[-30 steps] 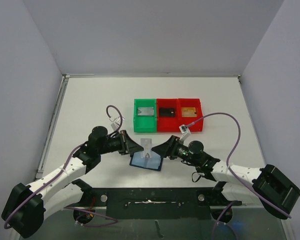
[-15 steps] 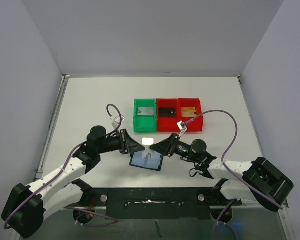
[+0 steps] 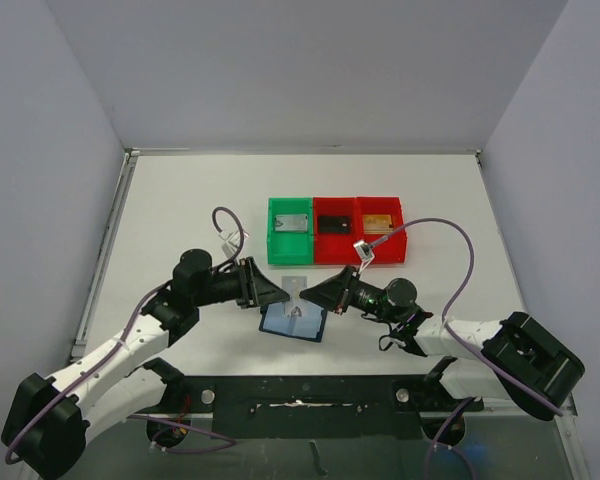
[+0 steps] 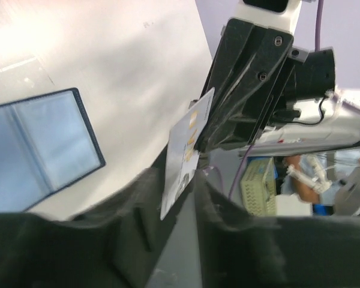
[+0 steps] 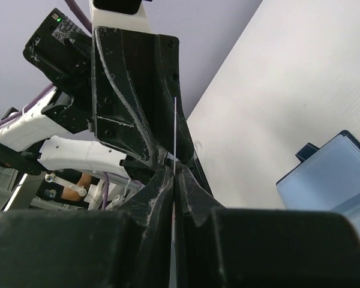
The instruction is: Take the credit cards out of the card holder
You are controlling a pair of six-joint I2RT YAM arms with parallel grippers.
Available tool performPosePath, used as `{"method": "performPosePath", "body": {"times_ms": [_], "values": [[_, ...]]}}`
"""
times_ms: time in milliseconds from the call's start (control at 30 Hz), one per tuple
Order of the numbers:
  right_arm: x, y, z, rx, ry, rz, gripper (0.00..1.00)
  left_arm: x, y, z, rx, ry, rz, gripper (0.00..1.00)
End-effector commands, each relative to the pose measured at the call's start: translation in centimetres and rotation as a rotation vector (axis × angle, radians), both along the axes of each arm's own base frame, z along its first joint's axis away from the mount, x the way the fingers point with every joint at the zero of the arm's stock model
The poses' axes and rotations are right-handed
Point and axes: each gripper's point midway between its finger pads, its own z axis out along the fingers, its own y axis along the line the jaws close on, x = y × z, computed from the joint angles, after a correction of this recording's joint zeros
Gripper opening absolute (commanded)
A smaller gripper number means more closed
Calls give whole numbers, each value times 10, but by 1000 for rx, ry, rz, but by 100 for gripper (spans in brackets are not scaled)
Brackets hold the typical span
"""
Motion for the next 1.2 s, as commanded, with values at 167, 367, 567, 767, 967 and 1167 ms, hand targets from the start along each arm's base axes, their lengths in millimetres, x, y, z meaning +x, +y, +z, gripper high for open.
{"method": "performPosePath", "body": {"times_ms": [167,367,567,767,967,1167], "values": [[19,-1,25,-70,-120,-88,0,46,51,18,295,-140,326,73],[55,-20,22,-372,-276,-328,0,66,116,0,585,-118,572,73],[81,-22,41,-721,-700,-419,0,87,160,2,721,-138,680,74],[127,-5,50,-1050,-907,-398,0,98,189,4,738,-196,786,74],[176,9,23,-1202,-908,-268,0,99,189,7,721,-220,792,74],[212,27,-4,-1319,-964,-144,0,100,190,15,701,-258,803,74]]}}
